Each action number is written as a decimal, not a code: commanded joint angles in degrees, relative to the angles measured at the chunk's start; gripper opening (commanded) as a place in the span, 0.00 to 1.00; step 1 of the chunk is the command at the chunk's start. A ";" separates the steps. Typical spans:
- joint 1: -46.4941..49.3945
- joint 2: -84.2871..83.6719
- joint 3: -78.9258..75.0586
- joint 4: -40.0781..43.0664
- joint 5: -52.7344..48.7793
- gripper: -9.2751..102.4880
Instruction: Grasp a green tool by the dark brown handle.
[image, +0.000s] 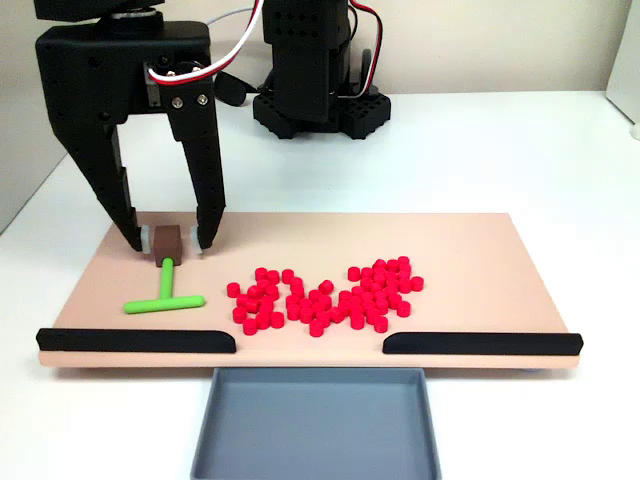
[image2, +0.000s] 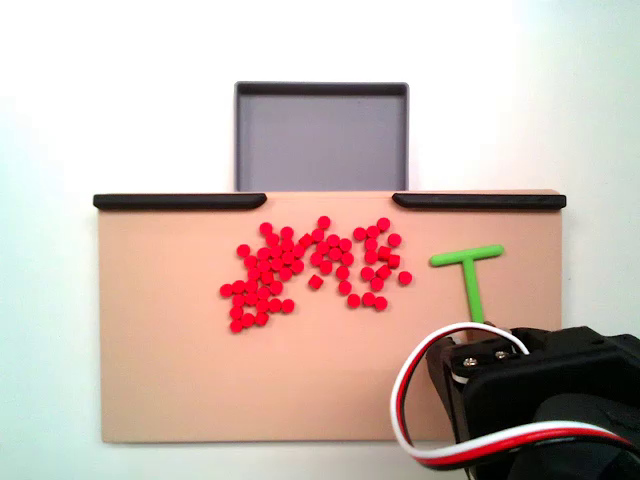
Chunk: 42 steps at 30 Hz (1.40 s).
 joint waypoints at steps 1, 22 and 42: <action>0.26 0.00 -2.11 -0.09 -0.18 0.22; 0.53 0.00 -2.11 0.00 0.70 0.13; -3.25 8.88 -1.76 7.82 11.07 0.08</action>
